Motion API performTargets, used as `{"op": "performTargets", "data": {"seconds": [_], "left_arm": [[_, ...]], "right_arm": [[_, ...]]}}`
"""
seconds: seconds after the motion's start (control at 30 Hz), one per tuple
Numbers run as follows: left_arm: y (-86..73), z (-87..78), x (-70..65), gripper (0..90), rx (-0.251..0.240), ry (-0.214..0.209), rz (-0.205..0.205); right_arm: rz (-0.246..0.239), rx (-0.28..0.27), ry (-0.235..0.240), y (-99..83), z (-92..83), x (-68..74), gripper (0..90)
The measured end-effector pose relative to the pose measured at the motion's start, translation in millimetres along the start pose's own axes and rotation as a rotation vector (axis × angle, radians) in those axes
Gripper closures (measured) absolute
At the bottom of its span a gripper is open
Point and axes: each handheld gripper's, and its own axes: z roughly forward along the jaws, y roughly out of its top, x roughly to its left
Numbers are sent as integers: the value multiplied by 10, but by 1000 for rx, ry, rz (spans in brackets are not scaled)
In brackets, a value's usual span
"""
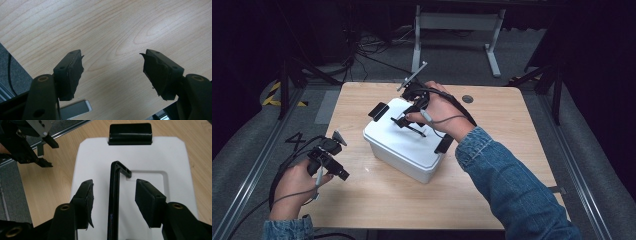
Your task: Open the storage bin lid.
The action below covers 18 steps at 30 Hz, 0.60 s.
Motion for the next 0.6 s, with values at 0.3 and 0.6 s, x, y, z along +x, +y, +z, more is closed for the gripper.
{"op": "performTargets", "data": {"seconds": [0.3,0.6], "left_arm": [[-13,7,24,322,1,-3,-5],[-10,19,39,322,0,-7,-5]], "right_arm": [[-13,96,-16,-47,230,1,603],[-20,150,-60,-49,272,41,797]]}}
